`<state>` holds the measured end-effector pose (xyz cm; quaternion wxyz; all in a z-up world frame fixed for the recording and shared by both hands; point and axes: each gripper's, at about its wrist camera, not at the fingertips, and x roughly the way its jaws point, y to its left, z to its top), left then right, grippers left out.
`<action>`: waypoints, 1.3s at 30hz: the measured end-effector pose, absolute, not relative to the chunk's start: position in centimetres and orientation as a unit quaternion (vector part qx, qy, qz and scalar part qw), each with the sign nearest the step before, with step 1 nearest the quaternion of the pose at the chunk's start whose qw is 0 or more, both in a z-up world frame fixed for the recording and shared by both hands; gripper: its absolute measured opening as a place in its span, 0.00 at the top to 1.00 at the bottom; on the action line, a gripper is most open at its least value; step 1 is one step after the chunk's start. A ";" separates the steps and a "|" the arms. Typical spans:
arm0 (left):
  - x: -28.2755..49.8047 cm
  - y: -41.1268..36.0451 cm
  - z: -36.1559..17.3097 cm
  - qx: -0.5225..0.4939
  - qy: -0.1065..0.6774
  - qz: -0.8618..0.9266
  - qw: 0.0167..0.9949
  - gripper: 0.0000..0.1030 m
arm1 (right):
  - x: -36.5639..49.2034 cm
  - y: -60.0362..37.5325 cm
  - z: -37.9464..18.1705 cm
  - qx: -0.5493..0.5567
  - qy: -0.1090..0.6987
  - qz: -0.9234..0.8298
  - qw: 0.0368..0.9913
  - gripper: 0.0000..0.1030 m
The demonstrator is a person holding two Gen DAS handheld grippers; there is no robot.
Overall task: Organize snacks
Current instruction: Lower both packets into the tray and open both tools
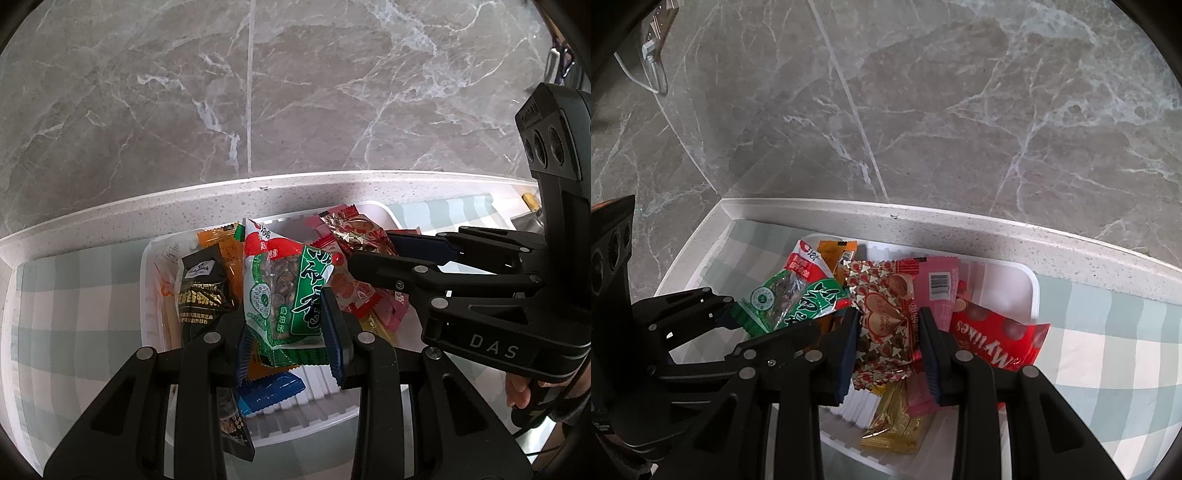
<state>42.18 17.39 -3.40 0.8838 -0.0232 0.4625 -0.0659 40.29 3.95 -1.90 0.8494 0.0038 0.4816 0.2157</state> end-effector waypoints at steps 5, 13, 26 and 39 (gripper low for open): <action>42.6 17.3 -3.9 -0.018 0.467 -0.061 0.882 0.70 | 40.7 4.1 -2.4 0.000 0.486 0.212 0.848 0.66; 42.9 16.9 -4.9 -0.004 0.473 -0.056 0.879 0.65 | 40.8 4.3 -2.9 -0.013 0.486 0.207 0.849 0.65; 42.5 17.1 -4.6 0.002 0.462 -0.044 0.886 0.52 | 40.4 4.3 -2.6 -0.020 0.476 0.210 0.854 0.64; 41.7 18.0 -3.5 -0.002 0.454 -0.033 0.891 0.50 | 39.3 4.2 -1.4 -0.024 0.459 0.213 0.862 0.59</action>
